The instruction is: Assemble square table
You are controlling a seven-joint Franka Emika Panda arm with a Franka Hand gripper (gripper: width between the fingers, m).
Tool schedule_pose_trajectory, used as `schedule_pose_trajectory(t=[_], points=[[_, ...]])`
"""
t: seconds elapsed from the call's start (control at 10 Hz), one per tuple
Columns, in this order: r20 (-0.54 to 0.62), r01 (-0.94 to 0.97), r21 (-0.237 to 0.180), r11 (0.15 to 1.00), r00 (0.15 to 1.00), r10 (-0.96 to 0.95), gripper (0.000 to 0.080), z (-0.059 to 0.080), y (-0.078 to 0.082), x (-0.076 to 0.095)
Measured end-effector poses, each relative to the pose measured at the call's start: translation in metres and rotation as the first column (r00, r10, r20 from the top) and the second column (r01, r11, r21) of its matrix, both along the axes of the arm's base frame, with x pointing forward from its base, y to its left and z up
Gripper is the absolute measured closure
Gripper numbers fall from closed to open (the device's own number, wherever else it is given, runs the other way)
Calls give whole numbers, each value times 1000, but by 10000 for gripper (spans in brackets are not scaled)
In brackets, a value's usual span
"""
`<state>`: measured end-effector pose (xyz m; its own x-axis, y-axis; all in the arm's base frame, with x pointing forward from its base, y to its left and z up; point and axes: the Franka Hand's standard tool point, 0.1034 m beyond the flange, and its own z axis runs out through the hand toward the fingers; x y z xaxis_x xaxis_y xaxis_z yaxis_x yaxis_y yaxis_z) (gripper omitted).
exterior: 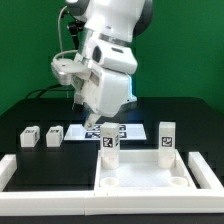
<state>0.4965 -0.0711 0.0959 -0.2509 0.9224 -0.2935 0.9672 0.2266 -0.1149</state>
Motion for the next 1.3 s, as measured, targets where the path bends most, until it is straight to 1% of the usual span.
schedule_pose_trajectory(t=[0.1,0.2,0.3,0.4,0.5,0.8,0.9,1.0,1.1,1.2,1.3], points=[[-26,101,-7,995,995,-101,150,-1,-12,-10],[-95,199,-38,979,975,-202,150,0,-25,-21],[-74,234,-36,972,969,-236,150,1,-27,-14],[-52,295,-43,954,953,-297,150,0,-26,-15],[-13,393,-51,918,919,-394,150,0,-24,-15],[48,541,-55,839,841,-539,150,-2,-24,-16],[70,600,-26,799,799,-598,150,-9,-36,-28],[95,700,-3,714,711,-697,150,-16,-46,-44],[96,763,12,647,643,-760,150,-22,-54,-59],[119,875,54,481,473,-873,150,-31,-61,-80],[108,922,52,382,376,-920,150,-35,-65,-92]])
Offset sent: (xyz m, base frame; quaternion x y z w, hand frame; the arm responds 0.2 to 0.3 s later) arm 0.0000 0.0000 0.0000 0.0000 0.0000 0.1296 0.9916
